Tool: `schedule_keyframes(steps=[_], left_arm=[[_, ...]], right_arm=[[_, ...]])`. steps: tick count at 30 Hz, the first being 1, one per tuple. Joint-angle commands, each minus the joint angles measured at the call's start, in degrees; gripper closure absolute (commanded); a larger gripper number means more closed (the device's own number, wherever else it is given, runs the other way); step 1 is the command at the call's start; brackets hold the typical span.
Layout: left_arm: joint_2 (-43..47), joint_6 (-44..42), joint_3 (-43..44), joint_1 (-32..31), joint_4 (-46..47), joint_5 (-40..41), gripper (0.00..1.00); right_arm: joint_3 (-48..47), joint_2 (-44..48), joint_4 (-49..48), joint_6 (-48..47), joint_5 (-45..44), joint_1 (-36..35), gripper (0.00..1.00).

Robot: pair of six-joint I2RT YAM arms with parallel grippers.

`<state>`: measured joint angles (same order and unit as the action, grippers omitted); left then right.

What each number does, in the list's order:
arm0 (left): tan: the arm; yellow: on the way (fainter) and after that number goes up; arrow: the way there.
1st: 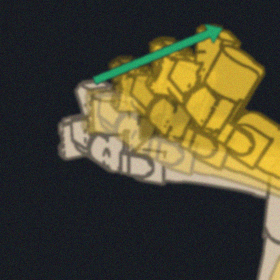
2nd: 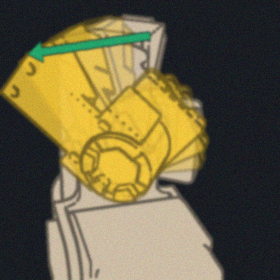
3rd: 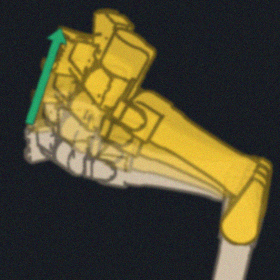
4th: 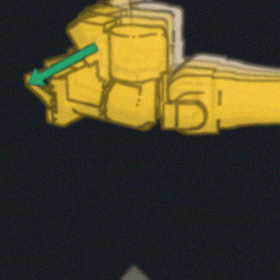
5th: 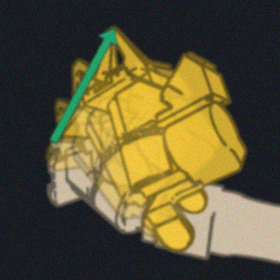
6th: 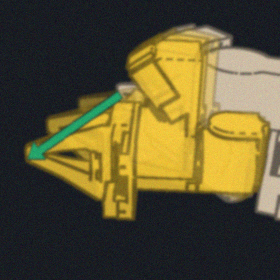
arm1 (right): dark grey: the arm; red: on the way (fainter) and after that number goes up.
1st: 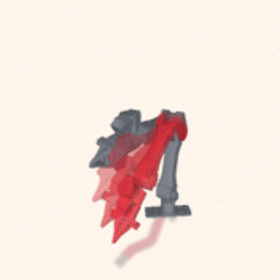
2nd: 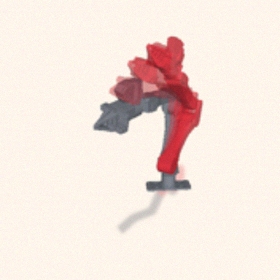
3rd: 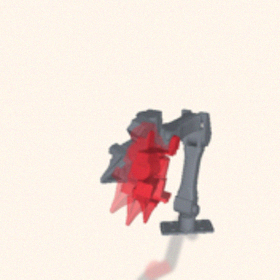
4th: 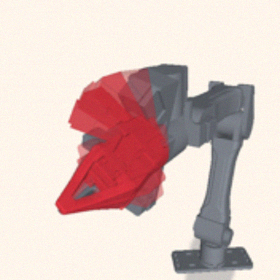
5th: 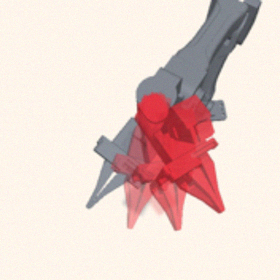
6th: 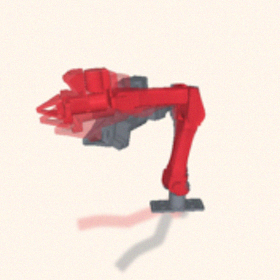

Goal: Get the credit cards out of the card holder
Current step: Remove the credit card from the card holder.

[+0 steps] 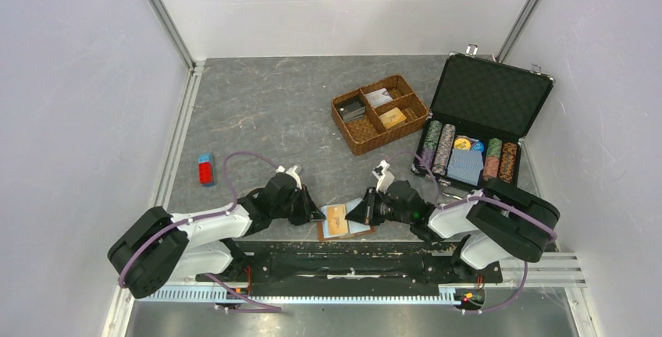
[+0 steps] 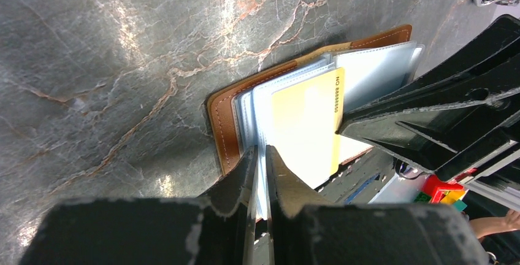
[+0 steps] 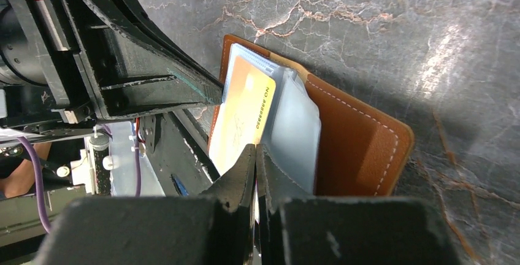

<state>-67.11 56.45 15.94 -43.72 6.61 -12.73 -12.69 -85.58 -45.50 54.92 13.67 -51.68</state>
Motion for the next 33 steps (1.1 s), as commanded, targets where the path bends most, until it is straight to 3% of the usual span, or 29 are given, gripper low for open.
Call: schedule_keyframes(steps=[1, 21, 26, 33], left_arm=[[-1.0, -1.8, -0.4, 0.0, -2.6, 1.1, 0.84], [-1.4, -1.5, -0.4, 0.0, -2.2, 0.7, 0.85], [-1.5, -1.4, -0.4, 0.0, -2.0, 0.6, 0.84], [-1.4, -1.4, -0.4, 0.0, -2.0, 0.3, 0.84]], right_arm=[[0.7, 2.6, -0.9, -0.7, 0.0, 0.6, 1.0], [1.2, 9.4, 6.6, -3.3, 1.2, 3.2, 1.0], [-0.9, 6.4, 5.9, -3.2, 3.7, 3.1, 0.9], [-2.9, 3.3, 4.8, -2.5, 4.7, 2.2, 0.84]])
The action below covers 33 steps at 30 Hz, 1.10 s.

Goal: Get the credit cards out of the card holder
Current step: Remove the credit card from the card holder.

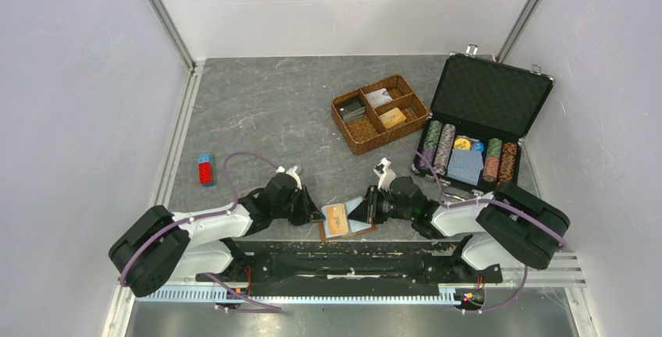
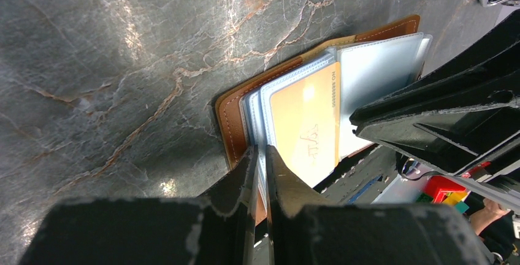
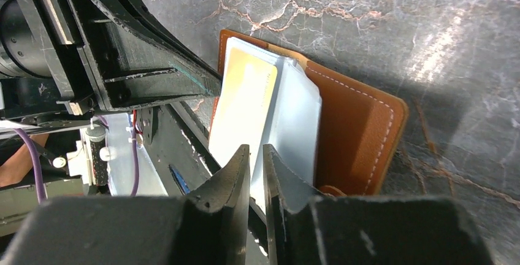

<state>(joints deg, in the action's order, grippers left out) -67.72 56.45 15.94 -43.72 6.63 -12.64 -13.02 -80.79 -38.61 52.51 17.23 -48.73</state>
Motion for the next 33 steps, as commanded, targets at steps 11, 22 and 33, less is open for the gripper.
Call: schedule_keyframes(steps=[11, 22, 33], left_arm=[[-1.5, -1.7, 0.0, -0.1, -1.8, -0.1, 0.84], [-2.2, -2.0, 0.2, -0.1, -1.5, -0.3, 0.85], [-3.4, -3.2, 1.7, -0.1, -6.0, 2.6, 0.84]], right_arm=[[-4.0, -5.2, -1.6, 0.5, -0.2, -2.5, 0.8], [-1.6, -8.1, -9.2, 3.2, 0.6, -2.9, 0.87], [2.0, -5.8, -14.1, 3.2, 2.9, -1.3, 1.0]])
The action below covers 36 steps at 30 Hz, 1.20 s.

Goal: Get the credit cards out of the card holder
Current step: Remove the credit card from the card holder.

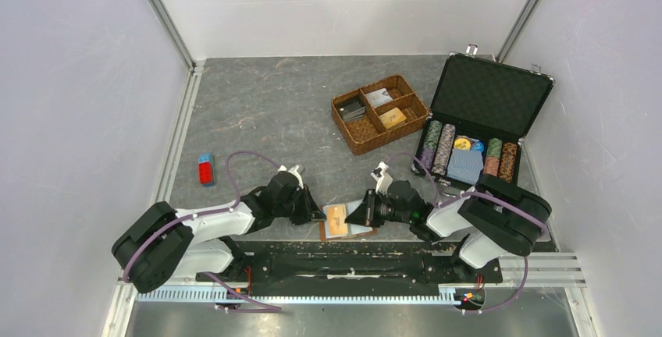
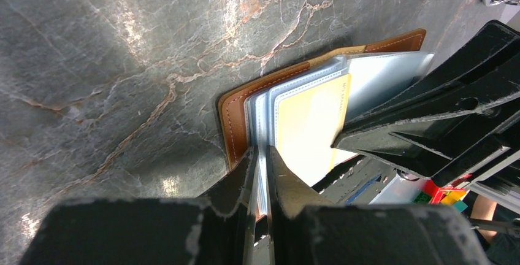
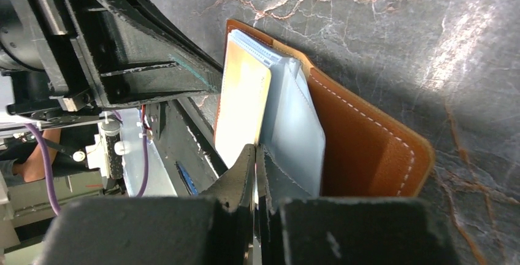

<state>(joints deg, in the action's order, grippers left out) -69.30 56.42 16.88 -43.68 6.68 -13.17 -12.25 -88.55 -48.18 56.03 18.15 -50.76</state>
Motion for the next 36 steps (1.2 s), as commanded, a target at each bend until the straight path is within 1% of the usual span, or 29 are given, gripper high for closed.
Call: schedule_keyframes(steps=[1, 14, 16, 20, 22, 25, 30, 33, 36], left_arm=[[-1.8, -3.2, 0.8, -0.1, -6.2, 3.2, 0.84], [-3.5, -2.9, 0.7, -0.1, -6.2, 3.2, 0.84], [-3.4, -2.9, 0.7, -0.1, -6.2, 3.2, 0.84], [-3.6, -3.1, 0.7, -0.1, -6.1, 3.2, 0.84], [-3.9, -3.1, 0.7, -0.1, -5.8, 3.1, 0.84], [-4.3, -3.1, 0.7, -0.1, -5.1, 2.7, 0.84], [-4.8, -3.2, 0.8, -0.1, -4.9, 2.4, 0.84], [-4.5, -3.3, 0.8, -0.1, -5.2, 2.5, 0.84], [-4.2, -3.4, 0.9, -0.1, -5.4, 2.6, 0.84]], right_arm=[[1.6, 2.4, -4.8, -0.3, 2.2, 1.0, 1.0], [3.8, 7.1, -1.2, -1.3, 3.4, 3.5, 1.0], [3.9, 9.0, 1.4, -2.2, 3.0, 4.3, 1.0], [3.0, 13.4, 9.6, -6.1, 1.0, 5.6, 1.0], [2.8, 14.6, 11.2, -7.1, 1.0, 6.0, 1.0], [2.3, 14.0, 11.4, -7.3, 2.1, 6.1, 1.0], [3.3, 13.0, 7.3, -5.0, 3.9, 6.3, 1.0], [3.4, 14.5, 8.8, -5.5, 4.0, 7.2, 1.0], [2.7, 17.8, 13.3, -7.8, 3.9, 8.9, 1.0]])
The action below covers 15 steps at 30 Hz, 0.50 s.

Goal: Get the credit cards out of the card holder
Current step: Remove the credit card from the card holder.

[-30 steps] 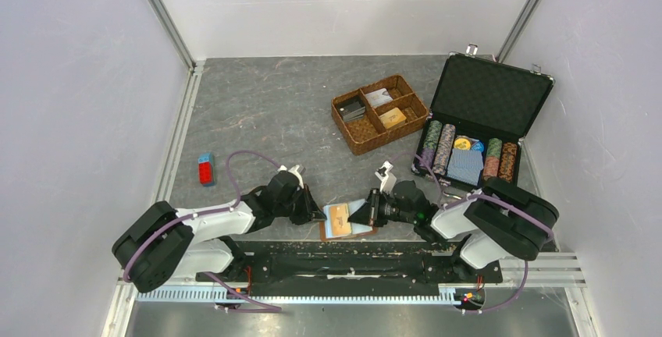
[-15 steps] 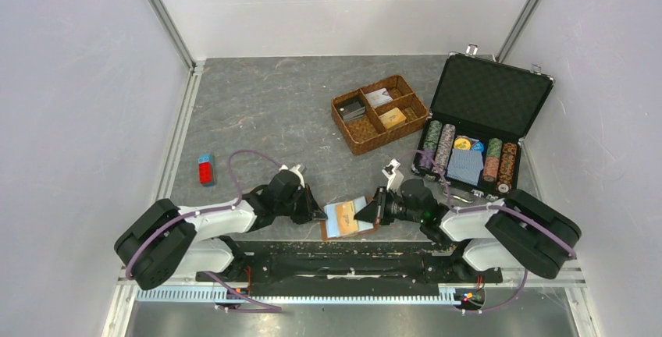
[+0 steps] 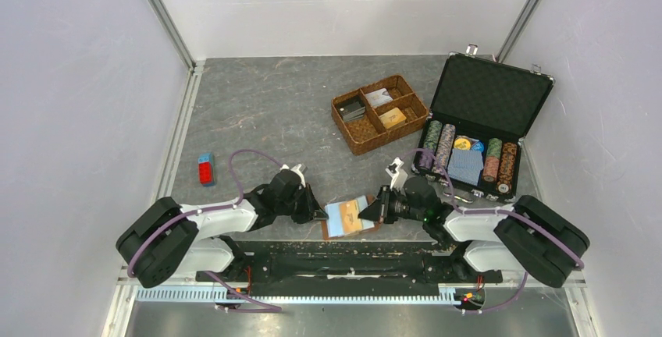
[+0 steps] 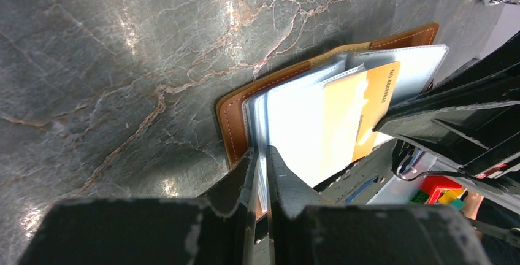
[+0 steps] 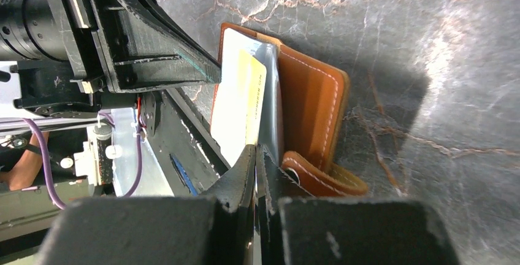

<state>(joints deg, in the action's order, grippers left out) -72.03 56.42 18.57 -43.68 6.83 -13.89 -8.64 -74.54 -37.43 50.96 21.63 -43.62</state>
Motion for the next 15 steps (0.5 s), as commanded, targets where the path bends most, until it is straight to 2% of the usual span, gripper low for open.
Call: schedule_keyframes(steps=[1, 9, 15], left_arm=[[-1.5, -3.4, -0.7, -0.1, -5.6, 3.3, 0.83], [0.4, -3.4, 1.5, -0.2, -6.1, 1.3, 0.8], [3.2, -3.9, 6.6, -0.1, -9.5, -1.2, 0.67]], right_arm=[[-1.2, 5.1, 4.5, -3.7, 0.3, 2.5, 1.0], [-4.4, 12.4, 15.3, -10.3, 0.2, 5.7, 1.0], [-6.9, 13.7, 17.4, -13.2, 3.4, 6.8, 1.0]])
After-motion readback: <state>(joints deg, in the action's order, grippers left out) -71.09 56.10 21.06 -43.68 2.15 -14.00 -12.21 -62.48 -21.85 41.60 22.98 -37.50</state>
